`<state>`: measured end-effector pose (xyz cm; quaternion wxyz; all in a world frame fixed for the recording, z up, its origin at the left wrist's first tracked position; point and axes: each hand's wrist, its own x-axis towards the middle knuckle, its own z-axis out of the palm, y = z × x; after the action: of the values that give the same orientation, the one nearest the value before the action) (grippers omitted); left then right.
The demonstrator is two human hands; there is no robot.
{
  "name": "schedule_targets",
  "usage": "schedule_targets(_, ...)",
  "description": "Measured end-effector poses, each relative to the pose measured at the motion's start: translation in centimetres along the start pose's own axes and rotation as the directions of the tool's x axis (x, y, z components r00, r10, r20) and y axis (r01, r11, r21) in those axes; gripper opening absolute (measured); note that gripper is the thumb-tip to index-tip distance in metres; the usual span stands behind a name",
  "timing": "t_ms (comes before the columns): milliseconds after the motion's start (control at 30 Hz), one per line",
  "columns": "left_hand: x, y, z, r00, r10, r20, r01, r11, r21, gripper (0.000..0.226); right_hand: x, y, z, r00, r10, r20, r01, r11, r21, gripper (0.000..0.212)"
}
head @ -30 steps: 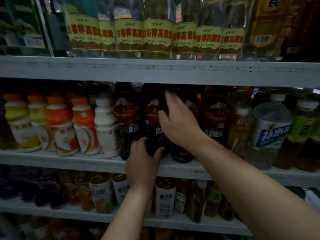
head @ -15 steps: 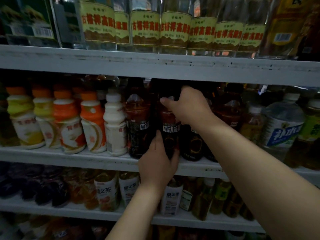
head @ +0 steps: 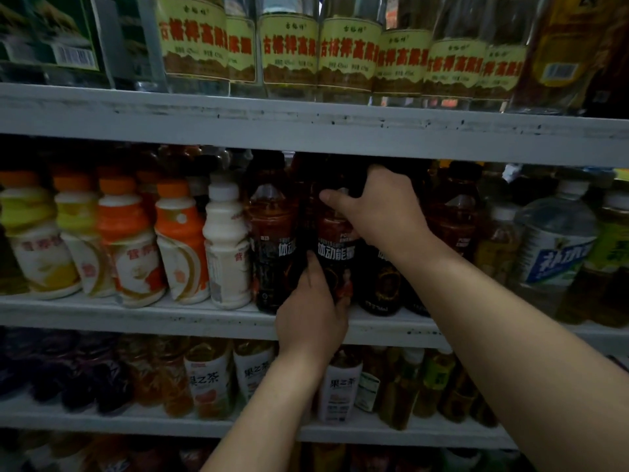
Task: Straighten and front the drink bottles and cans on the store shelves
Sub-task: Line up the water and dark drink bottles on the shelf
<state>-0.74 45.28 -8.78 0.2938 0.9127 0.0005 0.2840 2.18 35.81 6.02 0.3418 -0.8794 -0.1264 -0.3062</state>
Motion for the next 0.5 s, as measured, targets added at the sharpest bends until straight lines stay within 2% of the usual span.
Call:
schedule_targets(67, -0.4, -0.3, -1.2, 0.998, 0.022, -0.060, -0.024, 0.999, -0.034, 0.073, 0.0, 0.1, -0.1, 1.000, -0.006, -0.007, 0.006, 1.000, 0.003, 0.037)
schedule_targets(133, -0.8, -1.3, -2.5, 0.961, 0.044, -0.275, -0.046, 0.999, -0.001, 0.055, -0.2, 0.3, 0.2, 1.000, -0.009, -0.028, 0.009, 1.000, 0.003, 0.033)
schedule_targets(200, -0.4, -2.5, -3.4, 0.893, -0.039, -0.448, 0.044, 0.999, 0.002, 0.054, -0.8, 0.4, 0.7, 0.997, -0.032, -0.072, 0.031, 0.999, -0.016, 0.041)
schedule_targets(300, 0.8, -3.2, -3.9, 0.878, -0.147, -0.456, 0.179, 0.984, 0.027, 0.071, -2.4, 0.5, 1.6, 0.981, -0.074, -0.177, 0.081, 0.996, 0.033, 0.043)
schedule_targets(400, 1.5, -2.8, -3.8, 0.887, -0.134, -0.441, 0.191, 0.977, 0.089, 0.078, -3.8, 0.9, 2.3, 0.975, -0.055, -0.215, 0.076, 0.993, 0.089, 0.044)
schedule_targets(500, 1.5, -2.8, -3.7, 0.882, -0.153, -0.445, 0.206, 0.976, 0.072, 0.079, -4.4, 1.3, 2.6, 0.977, -0.050, -0.206, 0.075, 0.990, 0.119, 0.045)
